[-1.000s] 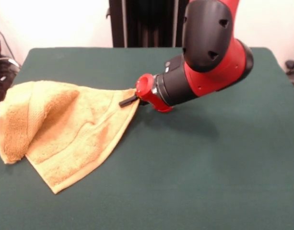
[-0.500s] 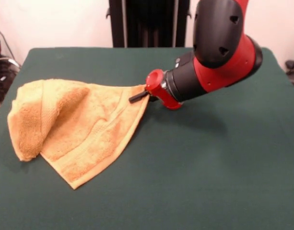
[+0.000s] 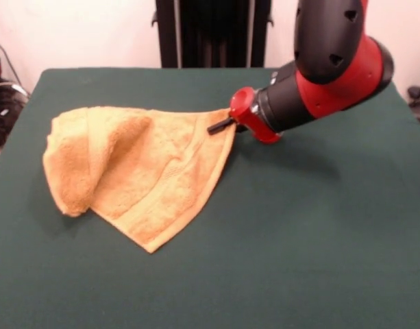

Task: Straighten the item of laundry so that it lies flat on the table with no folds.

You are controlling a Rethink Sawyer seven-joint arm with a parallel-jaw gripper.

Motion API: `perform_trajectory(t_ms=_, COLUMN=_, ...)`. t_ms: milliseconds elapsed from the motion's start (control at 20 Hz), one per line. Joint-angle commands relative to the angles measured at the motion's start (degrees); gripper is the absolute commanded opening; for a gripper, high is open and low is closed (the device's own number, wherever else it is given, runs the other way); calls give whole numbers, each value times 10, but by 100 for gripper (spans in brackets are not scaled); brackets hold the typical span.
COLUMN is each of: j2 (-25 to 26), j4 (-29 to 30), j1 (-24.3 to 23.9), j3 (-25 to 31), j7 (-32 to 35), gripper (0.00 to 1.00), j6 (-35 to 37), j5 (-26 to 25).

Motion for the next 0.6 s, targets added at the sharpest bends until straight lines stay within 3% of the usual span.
perform_trajectory(t_ms=50, j2=2, j4=70, j1=34, j3=123, j7=155, gripper=0, j6=-62, j5=89)
perform_trajectory(t_ms=600, j2=-35, j4=113, j1=81, j3=102, j7=160, gripper=0, j6=-52, j5=121)
